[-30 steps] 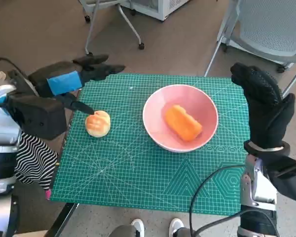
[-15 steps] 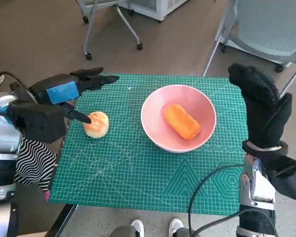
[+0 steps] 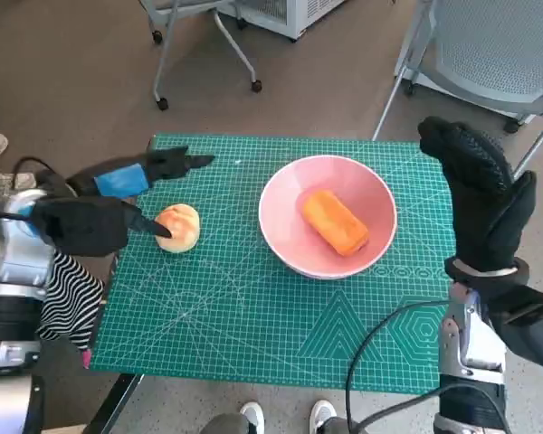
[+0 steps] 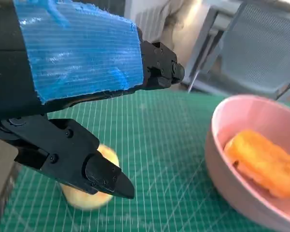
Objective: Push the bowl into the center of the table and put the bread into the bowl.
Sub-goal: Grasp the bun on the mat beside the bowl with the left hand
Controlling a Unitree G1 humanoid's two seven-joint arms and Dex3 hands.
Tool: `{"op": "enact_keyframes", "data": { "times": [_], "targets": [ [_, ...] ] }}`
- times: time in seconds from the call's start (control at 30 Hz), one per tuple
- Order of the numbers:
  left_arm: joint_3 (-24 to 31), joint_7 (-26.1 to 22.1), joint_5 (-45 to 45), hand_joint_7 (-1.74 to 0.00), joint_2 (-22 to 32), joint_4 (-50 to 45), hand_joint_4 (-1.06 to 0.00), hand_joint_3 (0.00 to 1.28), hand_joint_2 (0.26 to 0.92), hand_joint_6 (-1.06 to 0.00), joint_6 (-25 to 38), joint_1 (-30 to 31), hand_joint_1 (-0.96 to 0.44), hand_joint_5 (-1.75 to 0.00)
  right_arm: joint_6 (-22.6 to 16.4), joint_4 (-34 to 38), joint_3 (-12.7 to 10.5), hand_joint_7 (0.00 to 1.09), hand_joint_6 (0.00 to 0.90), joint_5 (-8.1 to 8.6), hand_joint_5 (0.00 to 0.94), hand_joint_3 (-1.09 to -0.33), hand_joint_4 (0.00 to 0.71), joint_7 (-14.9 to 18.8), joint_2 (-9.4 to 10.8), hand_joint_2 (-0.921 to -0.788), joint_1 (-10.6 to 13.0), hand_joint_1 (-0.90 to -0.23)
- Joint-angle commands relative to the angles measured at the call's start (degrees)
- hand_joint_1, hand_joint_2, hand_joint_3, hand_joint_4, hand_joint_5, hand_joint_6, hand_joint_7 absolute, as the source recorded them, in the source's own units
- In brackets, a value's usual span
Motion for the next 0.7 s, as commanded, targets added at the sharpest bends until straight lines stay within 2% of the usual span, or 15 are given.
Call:
{"op": "enact_keyframes", "data": {
  "times": [0.03, 0.53, 0.7],
  "targets": [
    [-2.0, -0.8, 1.5, -0.02, -0.9, 2.7, 0.0, 0.01, 0.786, -0.17, 1.7, -0.7, -0.03, 0.0, 0.9, 0.2, -0.4, 0.54, 0.055, 0.63, 0.0, -0.721, 0.166, 0.5, -0.6, -0.921, 0.8, -0.646],
    [-7.3, 0.6, 6.4, -0.01, -4.1, 17.0, -0.01, 0.01, 0.8, -0.19, 0.7, -4.9, -0.04, 0.0, 1.1, -0.1, -0.6, 0.54, 0.055, 0.24, 0.0, -0.721, 0.166, 0.4, -1.1, -0.921, 1.1, -0.648],
    [-9.6, 3.4, 9.2, -0.02, -5.8, 22.9, -0.06, 0.01, 0.803, -0.22, -1.0, -6.4, -0.01, -0.02, 1.4, -0.6, -0.6, 0.54, 0.052, 0.07, 0.0, -0.722, 0.166, 0.2, -1.2, -0.921, 1.3, -0.649]
  ]
}}
